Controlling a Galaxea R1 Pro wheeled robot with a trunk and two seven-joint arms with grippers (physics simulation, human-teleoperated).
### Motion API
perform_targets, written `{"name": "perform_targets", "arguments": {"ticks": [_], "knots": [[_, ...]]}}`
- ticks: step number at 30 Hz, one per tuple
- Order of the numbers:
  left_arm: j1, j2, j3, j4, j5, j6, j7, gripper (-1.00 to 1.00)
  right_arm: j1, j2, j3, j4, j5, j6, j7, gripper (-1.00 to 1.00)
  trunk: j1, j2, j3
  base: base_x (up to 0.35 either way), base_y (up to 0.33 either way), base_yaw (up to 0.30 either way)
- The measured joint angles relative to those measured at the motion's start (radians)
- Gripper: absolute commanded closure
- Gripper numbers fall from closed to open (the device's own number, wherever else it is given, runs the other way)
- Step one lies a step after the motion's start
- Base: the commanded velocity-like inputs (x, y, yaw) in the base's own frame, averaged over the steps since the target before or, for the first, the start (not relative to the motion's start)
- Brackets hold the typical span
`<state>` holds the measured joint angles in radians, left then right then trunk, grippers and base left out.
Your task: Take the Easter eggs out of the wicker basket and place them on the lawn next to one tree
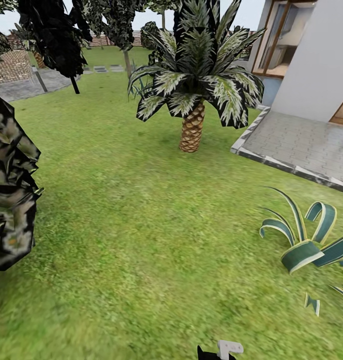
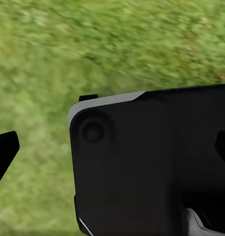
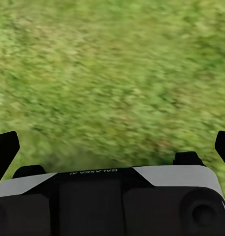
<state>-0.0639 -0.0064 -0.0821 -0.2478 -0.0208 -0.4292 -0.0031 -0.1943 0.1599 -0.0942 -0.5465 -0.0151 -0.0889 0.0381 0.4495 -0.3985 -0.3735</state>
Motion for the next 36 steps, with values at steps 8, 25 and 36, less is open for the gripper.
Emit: {"name": "perform_targets", "arguments": {"ticks": [8,25,36], "knots": [[0.0,0.0,0.0,0.0,-0.001,0.0,0.0,-1.0,0.0,0.003,0.002,0.001,0.001,0.0,0.019,-1.0,0.0,0.0,0.008,0.0,0.0,0.0],[0.0,0.0,0.0,0.0,-0.002,0.0,-0.001,-1.0,0.0,0.006,0.003,0.0,0.0,0.012,0.023,-1.0,0.0,0.0,0.016,0.0,0.0,0.0],[0.0,0.0,0.0,0.0,-0.004,0.0,-0.001,-1.0,0.0,0.007,0.018,0.019,0.003,0.005,0.028,-1.0,0.0,0.0,0.025,0.0,0.0,0.048]]}}
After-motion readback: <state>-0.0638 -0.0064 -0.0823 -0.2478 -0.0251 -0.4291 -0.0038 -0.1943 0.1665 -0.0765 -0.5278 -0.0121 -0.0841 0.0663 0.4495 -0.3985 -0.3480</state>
